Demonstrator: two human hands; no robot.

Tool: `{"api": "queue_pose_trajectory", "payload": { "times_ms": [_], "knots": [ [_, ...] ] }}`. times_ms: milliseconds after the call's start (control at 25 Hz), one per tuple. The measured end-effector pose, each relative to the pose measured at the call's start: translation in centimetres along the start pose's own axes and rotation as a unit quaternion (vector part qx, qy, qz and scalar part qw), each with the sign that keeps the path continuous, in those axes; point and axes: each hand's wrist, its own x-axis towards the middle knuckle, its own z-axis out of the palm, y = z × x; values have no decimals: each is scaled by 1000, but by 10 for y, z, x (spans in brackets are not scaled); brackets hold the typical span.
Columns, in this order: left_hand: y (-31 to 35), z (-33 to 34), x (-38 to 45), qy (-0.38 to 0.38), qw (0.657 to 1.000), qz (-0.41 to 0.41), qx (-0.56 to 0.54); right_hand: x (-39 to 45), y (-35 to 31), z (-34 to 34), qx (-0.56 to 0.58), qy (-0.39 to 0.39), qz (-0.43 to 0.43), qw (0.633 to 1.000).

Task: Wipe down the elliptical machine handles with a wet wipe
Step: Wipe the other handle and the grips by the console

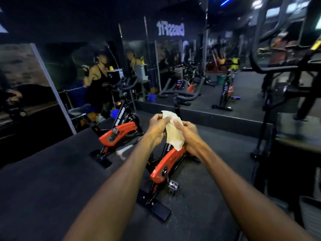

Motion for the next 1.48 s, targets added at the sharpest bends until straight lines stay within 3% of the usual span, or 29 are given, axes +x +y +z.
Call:
{"api": "queue_pose_trajectory", "payload": {
  "times_ms": [280,480,600,720,880,1160,1360,1480],
  "knots": [
    [-7,95,144,-83,987,104,92,128,-26,-73,-7,137,-47,989],
    [5,174,231,-138,960,199,140,218,-57,-133,86,266,-59,958],
    [9,231,276,-172,950,225,130,254,-76,-172,124,256,-67,956],
    [13,295,318,-211,941,244,103,287,-95,-211,52,239,-102,964],
    [19,373,361,-267,919,279,78,330,-124,-262,-16,374,-179,910],
    [24,521,418,-337,888,308,56,389,-179,-373,-52,505,-229,830],
    [25,623,421,-376,863,335,50,405,-218,-456,-111,558,-248,784],
    [30,679,425,-351,845,397,73,414,-245,-500,-177,579,-254,755]
  ]
}}
